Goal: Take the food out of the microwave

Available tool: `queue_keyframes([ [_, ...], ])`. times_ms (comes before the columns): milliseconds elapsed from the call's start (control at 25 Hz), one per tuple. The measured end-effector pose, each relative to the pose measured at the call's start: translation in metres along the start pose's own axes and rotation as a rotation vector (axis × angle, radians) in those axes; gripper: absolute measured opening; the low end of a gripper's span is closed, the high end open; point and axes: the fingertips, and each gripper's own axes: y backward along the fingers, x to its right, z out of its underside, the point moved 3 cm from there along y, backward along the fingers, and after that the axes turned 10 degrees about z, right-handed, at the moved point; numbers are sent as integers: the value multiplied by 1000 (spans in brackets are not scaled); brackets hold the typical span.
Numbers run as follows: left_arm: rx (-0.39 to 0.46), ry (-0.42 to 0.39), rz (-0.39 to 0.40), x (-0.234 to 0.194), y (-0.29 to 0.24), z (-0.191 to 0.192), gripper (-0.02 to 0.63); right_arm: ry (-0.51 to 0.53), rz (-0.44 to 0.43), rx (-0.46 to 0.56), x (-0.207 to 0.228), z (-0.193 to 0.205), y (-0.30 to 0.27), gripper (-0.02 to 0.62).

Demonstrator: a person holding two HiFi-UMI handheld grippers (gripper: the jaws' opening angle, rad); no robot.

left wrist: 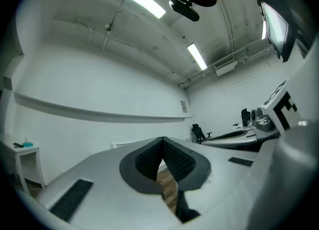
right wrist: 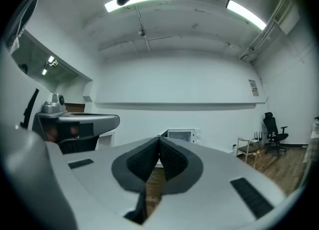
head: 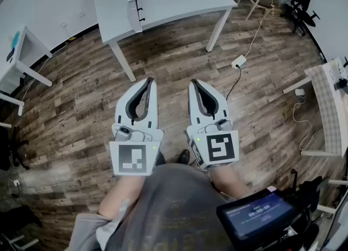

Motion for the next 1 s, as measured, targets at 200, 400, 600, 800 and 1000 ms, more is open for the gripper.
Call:
queue_keyframes([
  [200, 6, -4, 3, 3, 1, 8, 8, -7, 2, 2, 4, 2, 0, 6],
  [400, 10, -5, -4, 5, -4, 3, 8, -11, -3, 4, 6, 3, 0, 6],
  [600, 7, -15, 6, 14, -12, -2, 8, -15, 0, 6, 14, 5, 3, 6],
  [800, 26, -1, 4, 22, -15, 4, 8, -19, 3, 11, 25, 4, 5, 6],
  [1000, 32, 27, 3, 26, -10, 25, 8, -25, -8, 8, 28, 5, 3, 6],
])
